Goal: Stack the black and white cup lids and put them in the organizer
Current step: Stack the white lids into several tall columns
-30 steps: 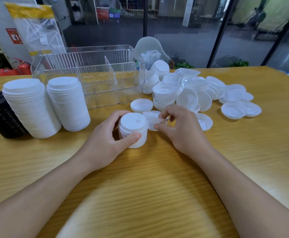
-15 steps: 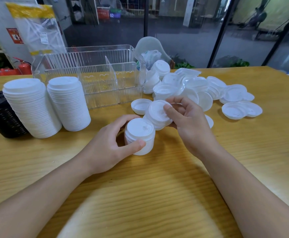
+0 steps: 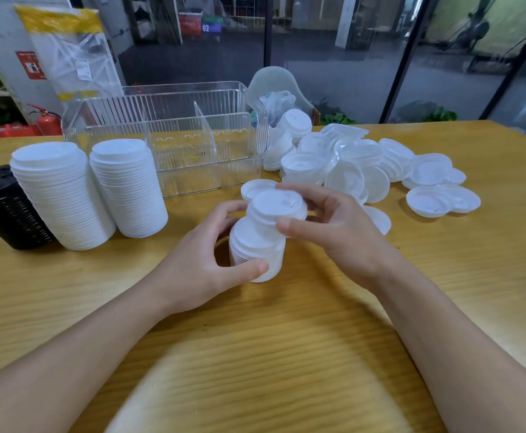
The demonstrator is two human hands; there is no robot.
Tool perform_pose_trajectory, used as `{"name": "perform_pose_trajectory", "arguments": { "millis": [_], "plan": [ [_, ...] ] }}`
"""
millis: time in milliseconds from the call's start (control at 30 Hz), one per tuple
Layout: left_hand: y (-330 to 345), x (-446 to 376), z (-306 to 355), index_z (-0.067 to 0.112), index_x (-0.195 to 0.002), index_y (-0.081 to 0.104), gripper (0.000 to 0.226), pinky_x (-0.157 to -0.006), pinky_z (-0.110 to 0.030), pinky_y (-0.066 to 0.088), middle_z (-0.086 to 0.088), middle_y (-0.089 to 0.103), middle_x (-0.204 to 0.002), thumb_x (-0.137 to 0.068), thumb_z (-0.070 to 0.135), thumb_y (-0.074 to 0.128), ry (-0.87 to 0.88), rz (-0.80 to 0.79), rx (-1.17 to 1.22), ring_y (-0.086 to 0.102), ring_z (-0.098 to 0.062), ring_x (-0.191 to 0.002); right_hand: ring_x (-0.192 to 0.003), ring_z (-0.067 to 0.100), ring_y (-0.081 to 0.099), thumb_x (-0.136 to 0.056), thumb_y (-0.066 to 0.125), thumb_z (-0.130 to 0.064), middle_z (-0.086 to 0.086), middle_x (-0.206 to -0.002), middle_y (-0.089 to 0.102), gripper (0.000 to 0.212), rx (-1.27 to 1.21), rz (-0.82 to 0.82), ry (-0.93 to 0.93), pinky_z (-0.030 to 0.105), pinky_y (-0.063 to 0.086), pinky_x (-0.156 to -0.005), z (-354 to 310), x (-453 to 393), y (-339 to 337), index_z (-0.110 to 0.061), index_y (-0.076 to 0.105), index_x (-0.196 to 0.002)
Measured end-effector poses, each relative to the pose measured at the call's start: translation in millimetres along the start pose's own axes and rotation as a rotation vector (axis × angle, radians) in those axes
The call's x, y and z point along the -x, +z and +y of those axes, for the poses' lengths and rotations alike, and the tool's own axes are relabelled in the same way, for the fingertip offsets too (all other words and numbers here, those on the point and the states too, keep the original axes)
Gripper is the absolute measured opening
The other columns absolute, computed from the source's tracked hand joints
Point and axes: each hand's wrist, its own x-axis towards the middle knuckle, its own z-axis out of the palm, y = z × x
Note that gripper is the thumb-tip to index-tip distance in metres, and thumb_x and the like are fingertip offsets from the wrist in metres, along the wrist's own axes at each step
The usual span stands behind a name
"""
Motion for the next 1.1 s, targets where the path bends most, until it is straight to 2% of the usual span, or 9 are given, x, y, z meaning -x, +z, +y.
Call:
{"name": "perform_pose_trajectory", "arguments": {
  "millis": [167, 333, 400, 500, 700, 800, 933, 1033, 1100],
  "plan": [
    [0.9, 0.3, 1.5, 0.037, -0.136, 0.057, 0.065, -0.111, -0.038, 0.050, 0.023, 0.073, -0.134, -0.083, 0.035, 0.096, -0.012, 0.007, -0.001, 0.065, -0.002, -0.131, -0.131, 0.008, 0.066, -0.087, 0.092, -0.030, -0.012, -0.130, 0.076, 0.054, 0.271, -0.089, 0.006, 0.049, 0.047, -0.115, 2.5, 1.8, 6.9, -0.029, 0.070, -0.136],
    [-0.7, -0.6, 0.5, 0.039, -0.135, 0.059, 0.065, -0.110, -0.036, 0.050, 0.025, 0.073, -0.133, -0.082, 0.037, 0.097, -0.025, 0.011, -0.008, 0.066, -0.001, -0.130, -0.124, -0.003, 0.065, -0.089, 0.089, -0.028, -0.021, -0.126, 0.075, 0.045, 0.337, -0.118, -0.050, 0.010, 0.042, -0.097, -3.2, 5.4, 4.2, -0.033, 0.075, -0.131],
    [-1.0, -1.1, -0.1, 0.039, -0.135, 0.060, 0.066, -0.111, -0.038, 0.050, 0.024, 0.074, -0.133, -0.081, 0.037, 0.097, -0.025, 0.009, -0.009, 0.066, -0.001, -0.130, -0.122, -0.006, 0.063, -0.091, 0.088, -0.028, -0.022, -0.127, 0.075, 0.042, 0.360, -0.135, -0.066, 0.004, 0.040, -0.094, -3.1, 6.3, 4.3, -0.035, 0.075, -0.130],
    [-1.6, -1.6, -1.0, 0.039, -0.136, 0.060, 0.066, -0.114, -0.043, 0.050, 0.023, 0.074, -0.133, -0.081, 0.037, 0.098, -0.025, 0.002, -0.006, 0.066, -0.002, -0.131, -0.128, -0.005, 0.061, -0.092, 0.087, -0.027, -0.025, -0.130, 0.073, 0.047, 0.386, -0.147, -0.085, 0.008, 0.040, -0.100, -2.7, 6.8, 5.1, -0.035, 0.072, -0.135],
    [-1.4, -2.5, -2.8, 0.037, -0.137, 0.061, 0.066, -0.115, -0.045, 0.050, 0.021, 0.075, -0.133, -0.082, 0.037, 0.097, -0.013, -0.004, 0.001, 0.067, -0.004, -0.131, -0.139, -0.001, 0.055, -0.094, 0.086, -0.030, -0.026, -0.142, 0.067, 0.056, 0.419, -0.194, -0.058, 0.031, 0.040, -0.117, -0.1, 5.3, 4.2, -0.035, 0.066, -0.145],
    [-1.6, -2.0, -2.9, 0.038, -0.135, 0.060, 0.065, -0.114, -0.044, 0.050, 0.022, 0.074, -0.133, -0.082, 0.036, 0.097, -0.008, 0.001, -0.008, 0.067, -0.004, -0.131, -0.138, -0.001, 0.054, -0.093, 0.083, -0.044, -0.026, -0.143, 0.064, 0.059, 0.471, -0.156, -0.042, 0.027, 0.040, -0.113, -2.0, 6.1, -1.6, -0.041, 0.062, -0.148],
    [-3.1, -1.9, -4.8, 0.040, -0.140, 0.056, 0.070, -0.116, -0.044, 0.049, 0.023, 0.071, -0.138, -0.084, 0.032, 0.097, -0.006, 0.054, -0.020, 0.063, -0.003, -0.134, -0.133, -0.001, 0.054, -0.095, 0.082, -0.034, -0.025, -0.138, 0.065, 0.044, 0.629, 0.004, -0.035, 0.022, 0.040, -0.106, 5.7, 2.4, -20.7, -0.040, 0.070, -0.137],
    [-4.9, -2.9, -8.4, 0.048, -0.149, 0.047, 0.083, -0.117, -0.038, 0.046, 0.029, 0.064, -0.144, -0.082, 0.039, 0.097, -0.026, 0.082, -0.033, 0.058, 0.002, -0.138, -0.134, 0.004, 0.046, -0.094, 0.081, -0.022, -0.024, -0.137, 0.061, 0.037, 0.863, 0.031, -0.022, 0.034, 0.036, -0.117, 20.6, -2.5, -20.6, -0.033, 0.075, -0.129],
    [-3.7, -2.7, -6.8, 0.055, -0.154, 0.041, 0.095, -0.115, -0.030, 0.044, 0.036, 0.059, -0.145, -0.079, 0.049, 0.098, -0.039, 0.074, -0.028, 0.054, 0.009, -0.139, -0.126, 0.007, 0.044, -0.095, 0.082, -0.023, -0.020, -0.131, 0.063, 0.023, 0.926, 0.031, -0.052, 0.039, 0.035, -0.115, 28.1, -4.9, -15.7, -0.030, 0.078, -0.116]
  ]
}}
